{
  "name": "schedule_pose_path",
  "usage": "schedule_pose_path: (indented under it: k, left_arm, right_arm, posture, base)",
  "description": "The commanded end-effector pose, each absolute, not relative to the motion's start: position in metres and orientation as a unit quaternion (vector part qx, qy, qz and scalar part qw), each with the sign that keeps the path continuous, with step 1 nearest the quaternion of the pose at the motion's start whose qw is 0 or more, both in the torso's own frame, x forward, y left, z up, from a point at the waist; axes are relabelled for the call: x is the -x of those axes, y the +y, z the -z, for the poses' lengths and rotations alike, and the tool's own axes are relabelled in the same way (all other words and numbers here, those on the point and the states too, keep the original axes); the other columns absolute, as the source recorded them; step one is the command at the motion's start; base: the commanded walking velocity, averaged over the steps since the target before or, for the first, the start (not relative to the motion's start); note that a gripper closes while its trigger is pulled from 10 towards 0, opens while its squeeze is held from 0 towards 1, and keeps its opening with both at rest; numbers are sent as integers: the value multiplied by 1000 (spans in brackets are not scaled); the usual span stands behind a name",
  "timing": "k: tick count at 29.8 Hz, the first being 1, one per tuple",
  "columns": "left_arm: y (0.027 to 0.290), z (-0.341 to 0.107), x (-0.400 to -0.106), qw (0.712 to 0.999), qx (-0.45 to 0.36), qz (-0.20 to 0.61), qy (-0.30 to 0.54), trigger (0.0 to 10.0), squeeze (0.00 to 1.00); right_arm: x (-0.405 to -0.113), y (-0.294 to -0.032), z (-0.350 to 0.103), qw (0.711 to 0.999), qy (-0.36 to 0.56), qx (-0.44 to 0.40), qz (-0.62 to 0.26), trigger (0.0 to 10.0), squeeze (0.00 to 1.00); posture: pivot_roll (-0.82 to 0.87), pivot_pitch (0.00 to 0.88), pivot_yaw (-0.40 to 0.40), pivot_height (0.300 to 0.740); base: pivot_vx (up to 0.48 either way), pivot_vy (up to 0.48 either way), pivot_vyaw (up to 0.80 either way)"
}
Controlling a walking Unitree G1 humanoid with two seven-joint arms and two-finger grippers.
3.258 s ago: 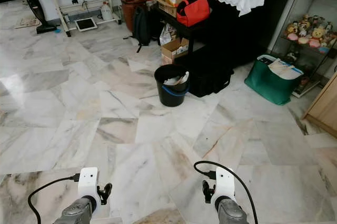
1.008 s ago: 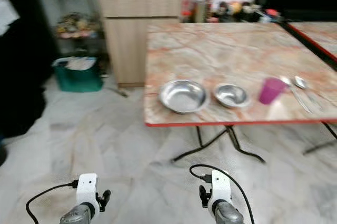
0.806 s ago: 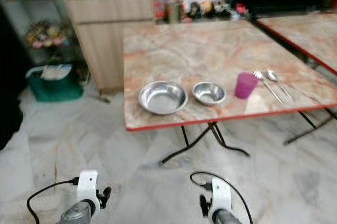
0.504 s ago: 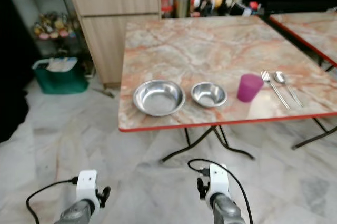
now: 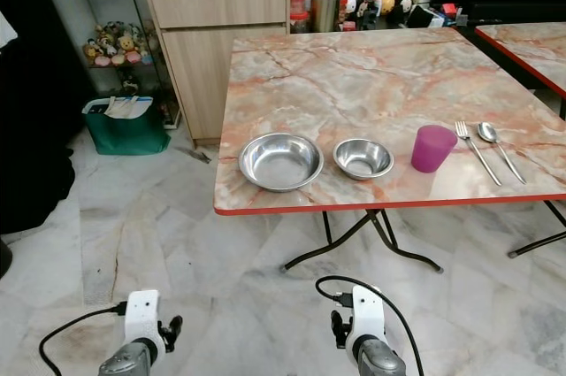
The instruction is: Setting the table
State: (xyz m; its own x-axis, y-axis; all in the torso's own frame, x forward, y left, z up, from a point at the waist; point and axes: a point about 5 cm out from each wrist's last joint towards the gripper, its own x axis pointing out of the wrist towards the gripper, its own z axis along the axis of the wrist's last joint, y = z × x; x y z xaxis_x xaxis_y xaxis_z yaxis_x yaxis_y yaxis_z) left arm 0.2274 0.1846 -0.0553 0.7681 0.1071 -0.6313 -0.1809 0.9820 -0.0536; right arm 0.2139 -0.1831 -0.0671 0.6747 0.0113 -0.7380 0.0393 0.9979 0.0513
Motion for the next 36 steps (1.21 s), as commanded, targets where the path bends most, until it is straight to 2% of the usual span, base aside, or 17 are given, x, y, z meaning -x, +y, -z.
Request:
schedule_pose_path:
  k: [1, 3, 5, 10, 11, 12, 13, 18, 22, 32, 33, 36]
  left_arm:
    - [203, 41, -241, 948, 66, -135, 280, 10000, 0]
    - [236, 14, -259, 955, 73, -212, 197, 10000, 0]
    - [241, 8, -263, 956, 77, -220, 181, 10000, 0]
    - [252, -36, -299, 975, 58, -195, 90, 10000, 0]
    - [251, -42, -303, 978, 57, -186, 77, 10000, 306]
    - [251, -42, -303, 978, 57, -186, 77, 10000, 306]
    - [246, -54, -313, 984, 54, -160, 50, 10000, 1000]
    - [228, -79, -333, 993, 50, -105, -4, 10000, 1000]
    - [197, -102, -349, 997, 41, -34, -52, 10000, 1000]
    - [163, -117, -362, 995, 70, 28, -66, 10000, 1000]
    - [160, -115, -362, 995, 69, 31, -60, 10000, 0]
    - [152, -112, -361, 995, 66, 45, -54, 10000, 0]
  right_arm:
    - [-212, -182, 68, 914, 405, -28, 5, 10000, 0]
    - [-211, -182, 69, 913, 408, -26, 2, 10000, 0]
    - [-211, -181, 69, 913, 408, -25, 1, 10000, 0]
    - [-215, -179, 67, 914, 406, -24, -3, 10000, 0]
    - [-215, -179, 67, 914, 405, -25, -4, 10000, 0]
    - [-215, -179, 67, 914, 405, -25, -4, 10000, 0]
    - [-215, -179, 67, 914, 405, -25, -4, 10000, 0]
    - [-216, -179, 67, 914, 404, -26, -1, 10000, 0]
    - [-215, -180, 67, 915, 402, -28, 3, 10000, 0]
    - [-213, -181, 68, 914, 403, -30, 7, 10000, 0]
    - [-213, -181, 68, 914, 403, -30, 7, 10000, 0]
    - [-212, -182, 68, 915, 403, -31, 9, 10000, 0]
  posture:
    - [70, 0, 3, 715]
    - [77, 0, -1, 715]
    - [77, 0, -1, 715]
    - [88, 0, -8, 715]
    - [90, 0, -8, 715]
    - [90, 0, -8, 715]
    - [90, 1, -8, 715]
    - [84, 8, -5, 715]
    - [77, 10, -2, 715]
    - [64, 14, 4, 715]
    - [63, 13, 5, 715]
    - [63, 18, 4, 715]
  base:
    - [0, 0, 0]
    - [0, 0, 0]
    - [0, 0, 0]
    - [0, 0, 0]
    - [0, 0, 0]
    - [0, 0, 0]
    - [0, 0, 0]
    - [0, 0, 0]
    - [0, 0, 0]
    - [0, 0, 0]
    - [0, 0, 0]
    - [0, 0, 0]
